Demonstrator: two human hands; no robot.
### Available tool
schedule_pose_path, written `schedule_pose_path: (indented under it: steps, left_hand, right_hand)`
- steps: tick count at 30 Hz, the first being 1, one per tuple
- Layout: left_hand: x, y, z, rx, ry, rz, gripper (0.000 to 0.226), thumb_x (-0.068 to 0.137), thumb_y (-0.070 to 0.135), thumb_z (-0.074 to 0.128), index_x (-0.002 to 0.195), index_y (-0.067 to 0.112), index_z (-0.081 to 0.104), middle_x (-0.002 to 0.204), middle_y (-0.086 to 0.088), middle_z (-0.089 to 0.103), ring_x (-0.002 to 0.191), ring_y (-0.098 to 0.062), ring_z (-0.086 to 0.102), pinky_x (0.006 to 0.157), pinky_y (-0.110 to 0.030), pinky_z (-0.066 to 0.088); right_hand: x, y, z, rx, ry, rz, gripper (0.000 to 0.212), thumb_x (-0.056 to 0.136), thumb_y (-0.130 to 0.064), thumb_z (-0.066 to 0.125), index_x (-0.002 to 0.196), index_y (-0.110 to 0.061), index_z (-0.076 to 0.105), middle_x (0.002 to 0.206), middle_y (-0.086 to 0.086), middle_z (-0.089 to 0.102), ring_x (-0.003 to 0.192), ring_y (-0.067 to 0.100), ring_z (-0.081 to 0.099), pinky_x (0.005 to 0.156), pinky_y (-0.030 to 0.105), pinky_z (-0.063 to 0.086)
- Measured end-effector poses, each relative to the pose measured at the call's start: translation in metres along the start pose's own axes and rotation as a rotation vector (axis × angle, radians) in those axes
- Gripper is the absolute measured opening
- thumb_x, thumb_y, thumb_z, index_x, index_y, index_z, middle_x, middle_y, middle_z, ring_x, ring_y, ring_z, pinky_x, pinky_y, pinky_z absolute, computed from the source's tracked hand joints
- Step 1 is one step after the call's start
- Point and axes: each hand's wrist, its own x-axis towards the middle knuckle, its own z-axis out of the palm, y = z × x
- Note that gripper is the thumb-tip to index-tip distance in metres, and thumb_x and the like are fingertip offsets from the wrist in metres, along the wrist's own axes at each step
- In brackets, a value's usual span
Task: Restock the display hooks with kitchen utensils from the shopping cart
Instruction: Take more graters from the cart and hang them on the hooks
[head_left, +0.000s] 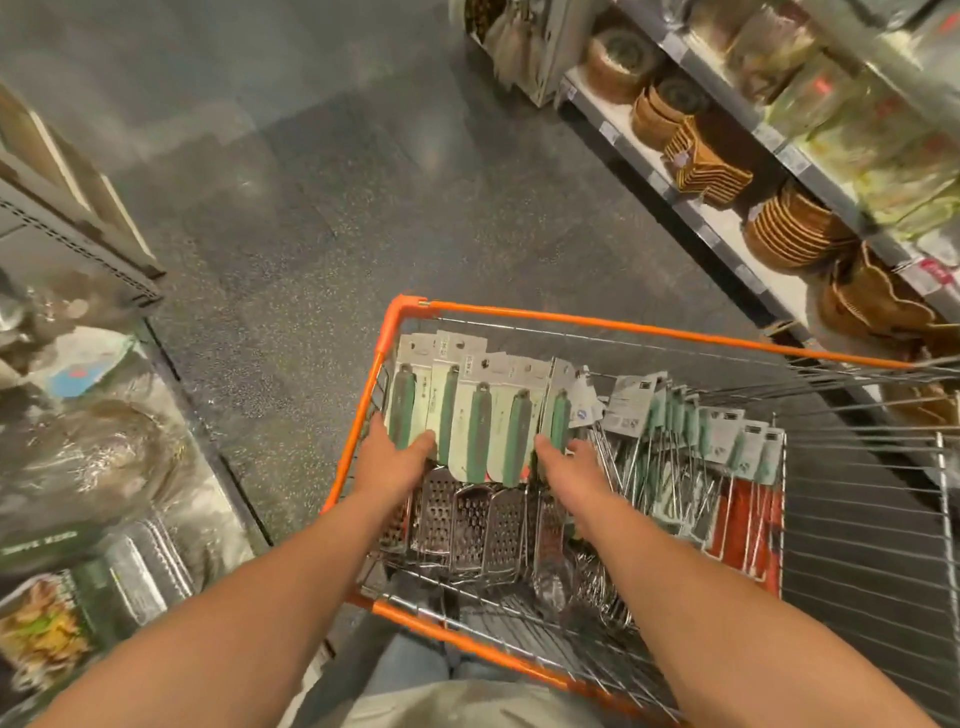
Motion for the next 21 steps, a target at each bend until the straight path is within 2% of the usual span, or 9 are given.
schedule_pose_path:
  steps: [2, 3, 7, 10, 12, 14, 18, 21]
  left_hand:
    - [0.006, 0.0, 0.002, 0.013, 0.003, -0.012, 0.079, 0.087, 0.046, 0.071, 0.153, 0.017, 0.039, 0.145, -0.008, 0.06, 0.128, -0.031, 0.06, 0.112, -0.053, 0.047]
    - [0.006, 0.001, 0.003, 0.036, 0.015, -0.016, 0.079, 0.087, 0.048, 0.069, 0.153, 0.017, 0.04, 0.144, -0.008, 0.06, 0.128, -0.031, 0.06, 0.111, -0.053, 0.048]
    - [-0.004, 0.007, 0.007, 0.121, 0.082, 0.0, 0.088, 0.092, 0.051, 0.068, 0.161, 0.014, 0.029, 0.157, -0.014, 0.048, 0.14, -0.036, 0.05, 0.115, -0.054, 0.043]
    - [-0.008, 0.007, 0.011, 0.149, 0.124, 0.006, 0.091, 0.09, 0.05, 0.073, 0.161, 0.013, 0.028, 0.155, -0.017, 0.048, 0.139, -0.038, 0.05, 0.114, -0.054, 0.044]
    - [-0.01, 0.007, 0.01, 0.128, 0.119, 0.004, 0.104, 0.076, 0.064, 0.077, 0.157, 0.015, 0.033, 0.146, -0.016, 0.057, 0.129, -0.037, 0.059, 0.108, -0.054, 0.05]
    - [-0.008, 0.006, 0.009, 0.114, 0.12, -0.017, 0.112, 0.064, 0.07, 0.078, 0.153, 0.015, 0.037, 0.139, -0.013, 0.061, 0.12, -0.035, 0.064, 0.102, -0.054, 0.054]
    - [-0.015, 0.006, 0.009, 0.111, 0.154, 0.029, 0.082, 0.081, 0.047, 0.084, 0.144, 0.011, 0.044, 0.136, -0.01, 0.06, 0.122, -0.032, 0.06, 0.104, -0.054, 0.052]
    - [-0.023, 0.005, 0.01, 0.186, 0.177, 0.126, 0.082, 0.086, 0.042, 0.082, 0.15, 0.011, 0.042, 0.148, -0.01, 0.051, 0.138, -0.032, 0.049, 0.116, -0.052, 0.042]
  right_hand:
    - [0.007, 0.002, -0.003, -0.01, -0.013, 0.006, 0.072, 0.103, -0.051, 0.052, 0.16, -0.015, 0.025, 0.163, 0.013, 0.033, 0.145, 0.036, 0.039, 0.117, 0.051, 0.034]
    - [0.009, 0.003, -0.004, -0.013, -0.019, 0.01, 0.072, 0.103, -0.051, 0.053, 0.159, -0.015, 0.026, 0.163, 0.014, 0.034, 0.145, 0.036, 0.04, 0.117, 0.051, 0.034]
    - [0.015, 0.006, -0.009, -0.02, -0.058, 0.041, 0.086, 0.092, -0.064, 0.064, 0.154, -0.012, 0.037, 0.153, 0.012, 0.049, 0.133, 0.035, 0.054, 0.113, 0.05, 0.044]
    - [0.018, 0.01, -0.01, 0.022, -0.063, 0.023, 0.07, 0.097, -0.05, 0.065, 0.149, -0.009, 0.045, 0.149, 0.006, 0.053, 0.134, 0.031, 0.053, 0.108, 0.039, 0.041]
    - [0.015, 0.01, -0.009, 0.028, -0.068, -0.001, 0.072, 0.101, -0.048, 0.061, 0.155, -0.007, 0.037, 0.156, 0.008, 0.045, 0.142, 0.031, 0.045, 0.113, 0.042, 0.038]
    - [0.016, 0.01, -0.004, 0.027, -0.066, -0.021, 0.086, 0.099, -0.057, 0.059, 0.16, -0.007, 0.026, 0.165, 0.01, 0.032, 0.149, 0.031, 0.035, 0.119, 0.046, 0.032]
    - [0.013, 0.005, 0.006, -0.025, -0.067, -0.088, 0.086, 0.101, -0.058, 0.052, 0.162, -0.007, 0.019, 0.169, 0.008, 0.024, 0.153, 0.029, 0.028, 0.121, 0.046, 0.028]
    - [0.011, -0.001, 0.014, -0.093, -0.023, -0.145, 0.084, 0.103, -0.057, 0.05, 0.161, -0.005, 0.02, 0.167, 0.011, 0.026, 0.15, 0.031, 0.033, 0.117, 0.043, 0.033]
